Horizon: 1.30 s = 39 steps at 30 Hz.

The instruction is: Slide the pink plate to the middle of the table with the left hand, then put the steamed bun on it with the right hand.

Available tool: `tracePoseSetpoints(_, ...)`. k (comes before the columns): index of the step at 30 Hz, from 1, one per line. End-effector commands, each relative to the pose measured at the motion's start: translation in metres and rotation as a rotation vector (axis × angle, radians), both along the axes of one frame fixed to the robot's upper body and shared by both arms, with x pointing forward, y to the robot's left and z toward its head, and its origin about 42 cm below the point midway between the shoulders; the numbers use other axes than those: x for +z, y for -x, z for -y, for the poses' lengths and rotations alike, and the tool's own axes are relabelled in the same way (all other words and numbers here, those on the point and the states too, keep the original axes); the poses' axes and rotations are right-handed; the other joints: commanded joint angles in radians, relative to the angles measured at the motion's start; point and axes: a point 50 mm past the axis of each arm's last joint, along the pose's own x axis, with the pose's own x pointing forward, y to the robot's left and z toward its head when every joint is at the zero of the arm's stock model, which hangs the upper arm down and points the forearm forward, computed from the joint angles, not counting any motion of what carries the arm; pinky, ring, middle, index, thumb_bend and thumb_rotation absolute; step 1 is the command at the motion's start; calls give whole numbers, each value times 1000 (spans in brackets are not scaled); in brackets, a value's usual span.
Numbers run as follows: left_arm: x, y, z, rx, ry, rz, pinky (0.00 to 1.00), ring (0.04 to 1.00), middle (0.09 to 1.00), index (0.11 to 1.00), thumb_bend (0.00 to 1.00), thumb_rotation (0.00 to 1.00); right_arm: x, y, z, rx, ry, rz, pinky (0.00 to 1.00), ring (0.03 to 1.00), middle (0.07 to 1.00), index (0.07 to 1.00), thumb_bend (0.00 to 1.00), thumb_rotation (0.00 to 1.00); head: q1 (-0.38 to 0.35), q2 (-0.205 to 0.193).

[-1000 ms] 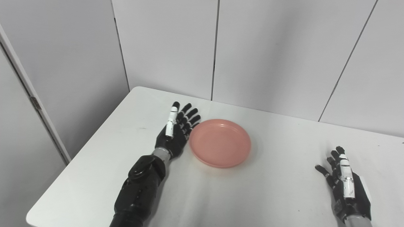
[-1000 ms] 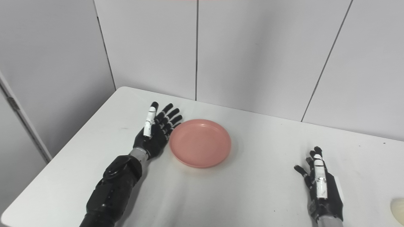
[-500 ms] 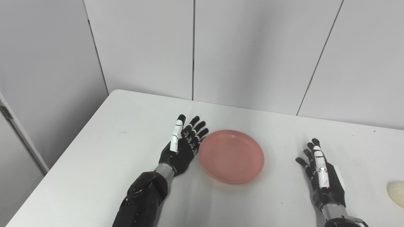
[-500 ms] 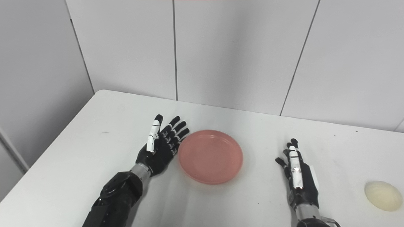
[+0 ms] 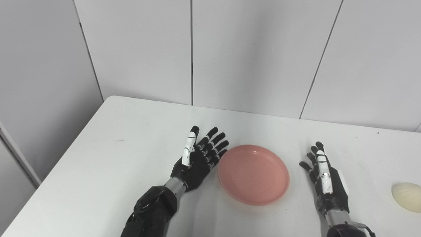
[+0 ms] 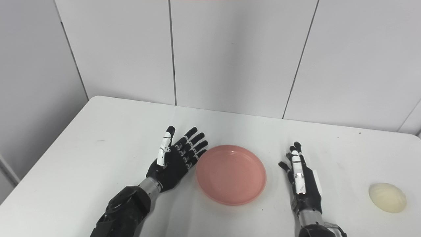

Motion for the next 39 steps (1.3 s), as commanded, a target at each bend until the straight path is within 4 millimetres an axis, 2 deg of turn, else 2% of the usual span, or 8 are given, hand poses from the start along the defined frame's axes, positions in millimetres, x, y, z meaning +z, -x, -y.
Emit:
tracePoseSetpoints(1,-39,19,-1,-23,-36,-172,1000,976,987,995,648,1000,-15,4,-9,12,-10,-71,988,966,976,993,193,1000,-8,0)
tracePoseSetpoints(11,-46,16,-14,-4,-43,-182,1000,978,990,991,645,1000,-14,-1,-15,-17,-27,-92,984,962,972,984,180,1000,-89,-4)
tracePoseSetpoints(18,-49,15,-23,-5,-44,-189,999,983,989,988,656,998,-1,-4,-14,-14,34,49,949,931,947,966,191,1000,-180,-16)
tracePoseSetpoints(19,-49,15,-24,-4,-43,-191,997,982,987,982,654,996,4,-4,-13,-13,56,82,948,929,944,968,221,1000,-191,-17)
tracePoseSetpoints(23,-51,15,-29,-4,-51,-190,983,964,970,967,653,998,26,-1,-12,-36,135,188,905,897,920,964,502,982,-238,-24)
tracePoseSetpoints(30,-57,15,-44,-8,-59,-192,966,949,963,961,649,981,59,-1,20,-107,353,367,824,880,942,989,656,981,-300,-30)
tracePoseSetpoints(36,-62,15,-61,-7,-68,-185,971,947,958,954,655,972,104,16,30,-247,592,532,745,847,932,993,721,945,-368,-36)
tracePoseSetpoints(39,-65,14,-70,-6,-67,-186,964,940,954,948,658,964,119,26,32,-330,711,561,710,858,937,991,816,815,-401,-33)
